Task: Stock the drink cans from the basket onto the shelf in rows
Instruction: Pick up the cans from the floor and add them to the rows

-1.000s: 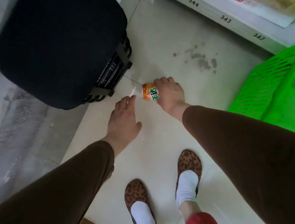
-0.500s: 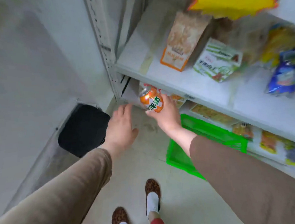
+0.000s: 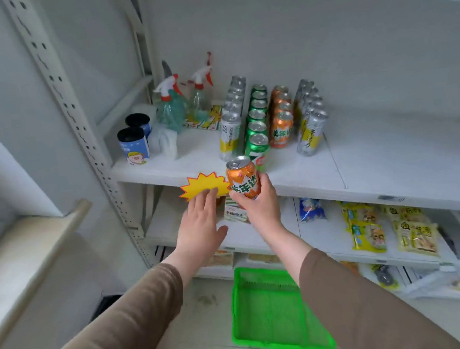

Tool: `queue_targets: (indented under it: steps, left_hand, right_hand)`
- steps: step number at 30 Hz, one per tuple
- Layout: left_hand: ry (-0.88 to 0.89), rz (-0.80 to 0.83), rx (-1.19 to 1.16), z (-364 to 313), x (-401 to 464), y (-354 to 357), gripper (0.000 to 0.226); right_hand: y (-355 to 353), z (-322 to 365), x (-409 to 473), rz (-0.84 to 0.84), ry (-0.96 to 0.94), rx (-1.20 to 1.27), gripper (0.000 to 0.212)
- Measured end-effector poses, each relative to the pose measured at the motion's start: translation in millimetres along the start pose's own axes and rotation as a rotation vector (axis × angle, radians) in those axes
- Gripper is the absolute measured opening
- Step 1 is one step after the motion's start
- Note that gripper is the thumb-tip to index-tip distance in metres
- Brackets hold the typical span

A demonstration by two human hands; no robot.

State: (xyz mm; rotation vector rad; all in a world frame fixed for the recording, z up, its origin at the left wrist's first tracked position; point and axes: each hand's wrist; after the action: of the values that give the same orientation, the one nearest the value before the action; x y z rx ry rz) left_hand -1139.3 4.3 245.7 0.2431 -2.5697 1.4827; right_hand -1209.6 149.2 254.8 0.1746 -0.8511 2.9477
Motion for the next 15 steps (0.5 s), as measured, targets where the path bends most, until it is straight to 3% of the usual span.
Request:
queue_targets:
  steps: [7,15]
  left_hand:
    - [0.054,0.047,0.019,-65.8,55.3,35.3,0.092]
    - [-0.008,0.098,0.052,-110.1,97.2,81.3,0.089]
  right_hand:
    - [-62.2,-28.0,69.9,-0.046,0.046,0.044,0.057]
    - [-66.4,-80.7,158.4,0.031,0.101,0.050,0.073]
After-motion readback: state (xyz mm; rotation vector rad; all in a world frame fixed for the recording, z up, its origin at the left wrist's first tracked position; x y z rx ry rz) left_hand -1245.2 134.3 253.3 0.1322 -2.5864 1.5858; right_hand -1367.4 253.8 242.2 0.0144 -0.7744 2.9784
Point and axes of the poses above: each hand's wrist, its own x-axis towards the middle knuckle, its own y-axis out of the palm, z = x × y, and after that the axes turned 7 degrees about -x, right-handed
